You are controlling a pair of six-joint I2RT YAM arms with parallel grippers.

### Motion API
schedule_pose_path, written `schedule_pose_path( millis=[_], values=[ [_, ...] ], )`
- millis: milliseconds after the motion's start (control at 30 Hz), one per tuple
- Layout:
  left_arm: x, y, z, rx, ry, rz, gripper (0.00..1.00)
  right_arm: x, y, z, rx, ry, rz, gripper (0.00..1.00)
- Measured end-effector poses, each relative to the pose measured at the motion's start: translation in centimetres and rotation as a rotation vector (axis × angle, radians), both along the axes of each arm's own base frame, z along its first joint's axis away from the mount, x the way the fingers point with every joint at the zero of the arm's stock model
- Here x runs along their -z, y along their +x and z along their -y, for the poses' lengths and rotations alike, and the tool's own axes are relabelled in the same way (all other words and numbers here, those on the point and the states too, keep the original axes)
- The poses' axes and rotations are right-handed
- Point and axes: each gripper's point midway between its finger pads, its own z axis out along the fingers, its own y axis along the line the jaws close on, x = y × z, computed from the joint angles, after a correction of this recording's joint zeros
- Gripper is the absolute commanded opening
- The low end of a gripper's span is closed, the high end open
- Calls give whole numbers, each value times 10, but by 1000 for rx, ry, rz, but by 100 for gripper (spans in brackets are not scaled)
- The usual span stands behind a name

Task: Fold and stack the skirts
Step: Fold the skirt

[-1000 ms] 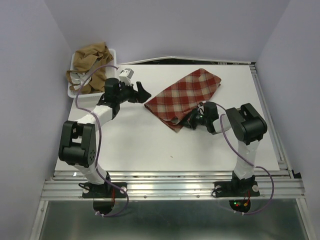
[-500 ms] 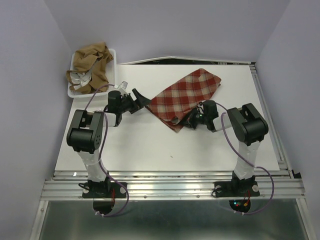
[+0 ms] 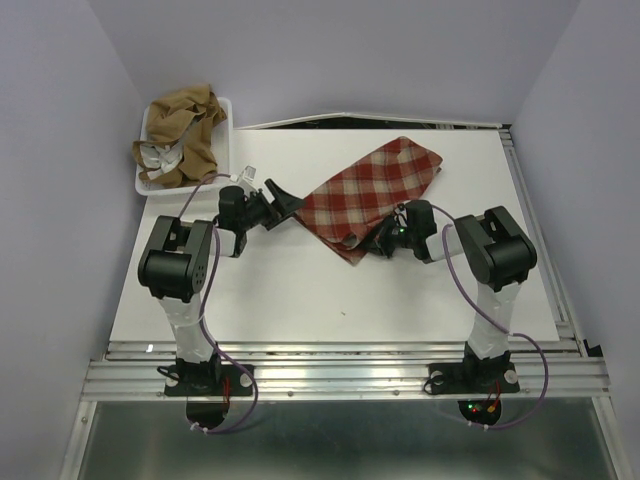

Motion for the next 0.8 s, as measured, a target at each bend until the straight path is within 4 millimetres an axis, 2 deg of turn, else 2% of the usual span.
schedule_pose_path(
  millis=[167, 400, 600, 800],
  values=[
    [5, -7, 6, 10, 0, -15, 99, 0, 0, 0, 0, 0, 0, 1],
    [7, -6, 9, 10, -7, -14, 99, 0, 0, 0, 0, 0, 0, 1],
    [26, -5, 13, 6, -8, -53, 99, 0, 0, 0, -1, -1, 0, 1],
    [18, -3, 24, 16, -41, -36, 99, 1, 0, 0, -2, -3, 0, 1]
  ],
)
